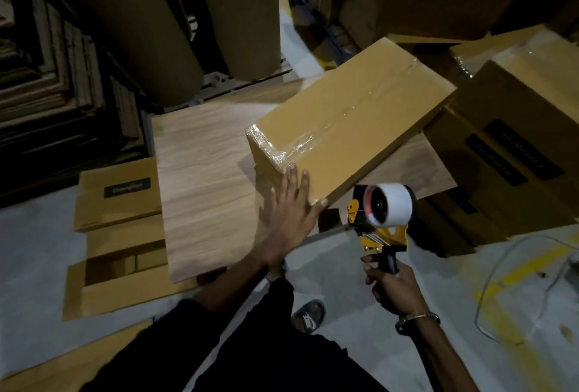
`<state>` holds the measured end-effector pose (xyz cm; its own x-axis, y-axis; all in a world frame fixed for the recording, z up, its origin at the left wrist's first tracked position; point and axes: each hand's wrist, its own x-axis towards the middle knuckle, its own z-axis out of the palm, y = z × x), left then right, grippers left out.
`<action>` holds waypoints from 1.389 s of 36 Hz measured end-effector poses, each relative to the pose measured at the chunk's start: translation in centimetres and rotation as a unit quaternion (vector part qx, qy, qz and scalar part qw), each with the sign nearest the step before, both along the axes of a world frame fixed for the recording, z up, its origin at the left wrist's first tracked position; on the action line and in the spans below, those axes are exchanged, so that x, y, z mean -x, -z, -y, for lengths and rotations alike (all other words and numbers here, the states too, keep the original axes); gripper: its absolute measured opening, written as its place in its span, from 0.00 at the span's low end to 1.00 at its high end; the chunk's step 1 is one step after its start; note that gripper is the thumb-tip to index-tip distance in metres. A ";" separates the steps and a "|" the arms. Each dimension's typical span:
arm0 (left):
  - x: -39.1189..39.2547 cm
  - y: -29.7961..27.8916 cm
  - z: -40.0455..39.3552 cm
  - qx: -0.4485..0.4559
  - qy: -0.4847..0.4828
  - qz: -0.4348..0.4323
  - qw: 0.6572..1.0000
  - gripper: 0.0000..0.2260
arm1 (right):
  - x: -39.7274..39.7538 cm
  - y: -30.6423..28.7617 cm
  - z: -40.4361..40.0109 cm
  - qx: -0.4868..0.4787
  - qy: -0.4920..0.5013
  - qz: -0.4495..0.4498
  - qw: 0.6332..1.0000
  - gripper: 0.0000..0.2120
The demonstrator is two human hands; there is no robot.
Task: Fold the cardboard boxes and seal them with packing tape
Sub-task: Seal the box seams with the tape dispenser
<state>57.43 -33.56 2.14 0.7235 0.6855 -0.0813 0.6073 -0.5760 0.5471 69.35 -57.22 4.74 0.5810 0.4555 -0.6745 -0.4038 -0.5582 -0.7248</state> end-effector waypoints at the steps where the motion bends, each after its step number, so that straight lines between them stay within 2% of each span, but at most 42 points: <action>1: -1.0 0.2 0.8 0.009 -0.029 0.012 0.999 0.38 | -0.3 -0.4 -0.5 -0.006 0.002 0.009 1.000 0.05; 5: -4.3 0.6 3.0 0.085 -0.183 0.088 0.975 0.38 | -1.5 -1.6 -3.1 -0.010 0.004 0.041 0.999 0.04; 7: -5.0 0.9 3.4 0.112 -0.222 0.145 0.958 0.35 | -2.0 -2.3 -4.3 -0.011 -0.002 0.055 0.998 0.04; 10: -4.4 2.0 2.4 0.104 -0.211 0.195 0.952 0.32 | -2.8 -3.6 -5.7 -0.019 -0.026 0.078 0.996 0.07; 15: -1.5 1.4 -1.1 0.090 -0.200 0.198 0.955 0.29 | -5.1 -4.7 -7.5 -0.010 -0.057 0.135 0.989 0.06; 21: 4.2 2.0 -7.4 0.073 -0.160 0.148 0.973 0.29 | -8.6 -5.4 -10.3 -0.015 -0.059 0.197 0.979 0.03; 29: 6.4 1.6 -9.9 0.046 -0.182 0.140 0.972 0.26 | -13.5 -7.3 -14.3 0.000 -0.074 0.230 0.970 0.07; 34: 4.4 0.6 -9.4 -0.063 -0.174 0.104 0.977 0.30 | -16.1 -7.5 -16.4 0.031 -0.101 0.251 0.962 0.09; 37: 0.9 -1.2 -9.7 -0.086 -0.159 0.105 0.978 0.25 | -17.7 -6.4 -17.2 0.088 -0.109 0.292 0.946 0.16; 41: -4.1 -1.9 -10.4 -0.098 -0.050 0.104 0.989 0.20 | -18.8 -6.9 -17.7 0.182 -0.126 0.360 0.907 0.27; 45: -8.4 -1.4 -11.8 -0.110 0.037 0.055 0.992 0.23 | -20.9 -6.7 -17.5 0.207 -0.112 0.354 0.905 0.27; 50: -10.8 -0.8 -12.1 -0.126 0.035 -0.014 0.991 0.25 | -22.9 -7.1 -17.6 0.184 -0.128 0.326 0.919 0.41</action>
<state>68.21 -21.48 2.98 0.7699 0.6347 0.0663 0.5737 -0.7340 0.3636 92.29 -39.60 11.80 0.8220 0.4439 -0.3568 0.2269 -0.8299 -0.5097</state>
